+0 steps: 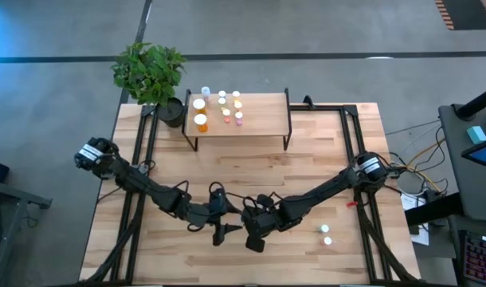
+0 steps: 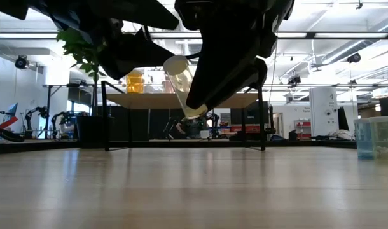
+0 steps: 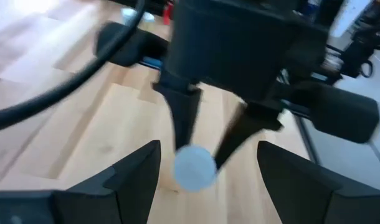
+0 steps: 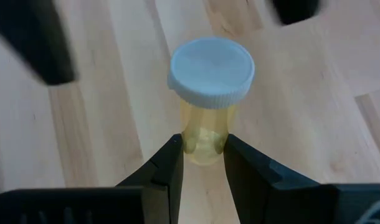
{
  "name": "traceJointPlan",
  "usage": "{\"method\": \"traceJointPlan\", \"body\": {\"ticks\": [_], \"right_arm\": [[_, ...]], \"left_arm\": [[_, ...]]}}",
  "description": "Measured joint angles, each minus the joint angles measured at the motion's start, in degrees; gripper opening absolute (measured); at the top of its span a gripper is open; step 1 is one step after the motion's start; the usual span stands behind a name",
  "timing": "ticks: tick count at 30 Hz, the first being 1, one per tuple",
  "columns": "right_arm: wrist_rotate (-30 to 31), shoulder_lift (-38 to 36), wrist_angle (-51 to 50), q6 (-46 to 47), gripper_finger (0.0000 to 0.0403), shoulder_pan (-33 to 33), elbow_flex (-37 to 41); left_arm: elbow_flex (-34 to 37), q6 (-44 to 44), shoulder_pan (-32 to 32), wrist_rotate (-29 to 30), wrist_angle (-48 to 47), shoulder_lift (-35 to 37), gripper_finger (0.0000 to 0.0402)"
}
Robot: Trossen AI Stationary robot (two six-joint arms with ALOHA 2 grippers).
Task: Pick and place medicine bottles onto shelf by color
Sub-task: Put the yellow pill bottle on the shelf
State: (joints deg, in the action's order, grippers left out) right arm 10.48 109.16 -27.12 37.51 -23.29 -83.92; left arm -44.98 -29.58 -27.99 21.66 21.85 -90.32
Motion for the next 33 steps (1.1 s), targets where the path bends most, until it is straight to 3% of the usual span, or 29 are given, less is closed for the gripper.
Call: {"method": "traceJointPlan", "body": {"ticks": [16, 25, 28, 33], "right_arm": [[3.04, -0.74, 0.18, -4.56, 0.0096, -0.48, -3.74], [3.04, -0.94, -0.06, -4.49, 0.0096, -1.09, -4.47], [2.9, -0.94, 0.01, -4.64, 0.0096, -1.12, -4.48], [2.86, -0.94, -0.04, -5.43, 0.0096, -0.97, -4.59]], "left_arm": [[0.01, 0.17, 0.24, -0.39, 0.15, 0.17, 0.0246], [0.01, -1.37, -0.26, -0.95, -0.04, 3.1, 0.0169], [0.01, 0.04, -0.26, -4.58, -0.42, 3.94, 0.0152], [0.14, -0.07, -0.25, -5.26, -2.07, 4.05, 0.0132]]}}
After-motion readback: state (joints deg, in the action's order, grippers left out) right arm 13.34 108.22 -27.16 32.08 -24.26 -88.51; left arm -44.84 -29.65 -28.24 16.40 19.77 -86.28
